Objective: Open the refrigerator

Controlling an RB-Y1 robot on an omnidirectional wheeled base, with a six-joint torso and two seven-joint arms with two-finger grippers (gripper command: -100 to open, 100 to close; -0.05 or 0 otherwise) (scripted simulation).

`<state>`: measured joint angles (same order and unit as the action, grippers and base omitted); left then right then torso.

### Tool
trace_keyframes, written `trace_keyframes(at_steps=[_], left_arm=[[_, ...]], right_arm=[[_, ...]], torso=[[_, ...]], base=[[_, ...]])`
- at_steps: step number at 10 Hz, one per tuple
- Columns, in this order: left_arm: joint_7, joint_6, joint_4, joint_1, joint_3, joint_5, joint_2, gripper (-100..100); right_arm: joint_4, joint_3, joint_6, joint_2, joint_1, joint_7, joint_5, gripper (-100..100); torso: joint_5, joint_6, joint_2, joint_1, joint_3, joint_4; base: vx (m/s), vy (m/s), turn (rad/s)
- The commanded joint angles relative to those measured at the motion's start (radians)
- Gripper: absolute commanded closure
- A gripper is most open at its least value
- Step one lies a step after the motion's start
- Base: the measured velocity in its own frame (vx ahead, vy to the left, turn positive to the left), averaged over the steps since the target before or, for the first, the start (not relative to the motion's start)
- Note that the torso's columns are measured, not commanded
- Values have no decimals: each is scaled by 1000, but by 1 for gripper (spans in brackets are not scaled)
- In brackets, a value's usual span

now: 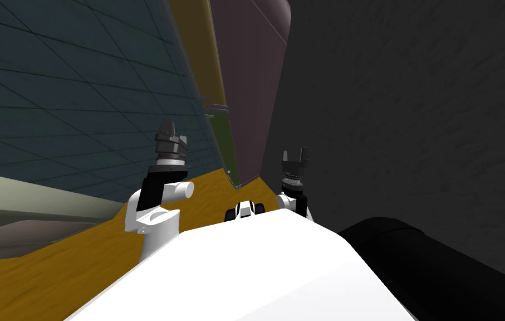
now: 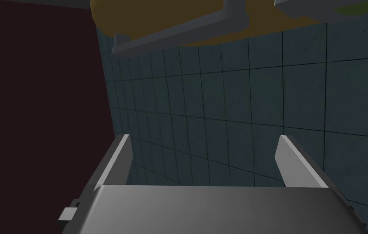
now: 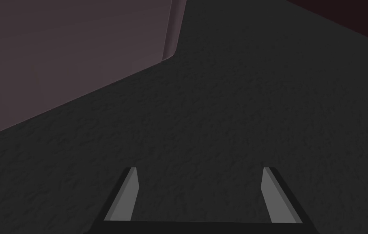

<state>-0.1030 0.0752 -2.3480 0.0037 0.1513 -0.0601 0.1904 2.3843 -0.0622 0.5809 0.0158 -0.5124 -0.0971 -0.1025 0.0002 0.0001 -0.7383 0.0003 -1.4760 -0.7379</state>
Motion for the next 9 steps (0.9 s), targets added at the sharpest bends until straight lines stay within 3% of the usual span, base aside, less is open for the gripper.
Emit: trace_keyframes(at_steps=[1,2,5,6,7,8,9], left_arm=[[-14,67,-3,-55,20,-7,5,-100],[-25,95,-10,-97,37,-14,9,-100],[-37,176,-16,-148,55,-20,12,-100],[-48,206,-22,-192,73,-27,14,-100],[-48,234,-22,-195,73,-27,14,-100],[-60,266,-27,-242,91,-33,15,-100],[-60,290,-27,-243,91,-33,15,-100]], right_arm=[[0,0,0,0,0,0,0,0],[0,0,0,0,0,0,0,0],[0,0,0,0,0,0,0,0],[0,0,0,0,0,0,0,0],[0,0,0,0,0,0,0,0],[0,0,0,0,0,0,0,0],[0,0,0,0,0,0,0,0]], torso=[[0,0,0,-1,0,0],[0,0,-1,0,0,0],[0,0,0,0,0,0],[0,0,0,0,0,0],[-1,0,1,-2,0,0],[-1,0,0,-1,0,0],[0,0,1,0,0,0]], base=[[79,-43,27],[93,-36,47],[83,-34,33],[101,-64,41],[91,-65,27],[102,-53,53],[88,-36,25]])
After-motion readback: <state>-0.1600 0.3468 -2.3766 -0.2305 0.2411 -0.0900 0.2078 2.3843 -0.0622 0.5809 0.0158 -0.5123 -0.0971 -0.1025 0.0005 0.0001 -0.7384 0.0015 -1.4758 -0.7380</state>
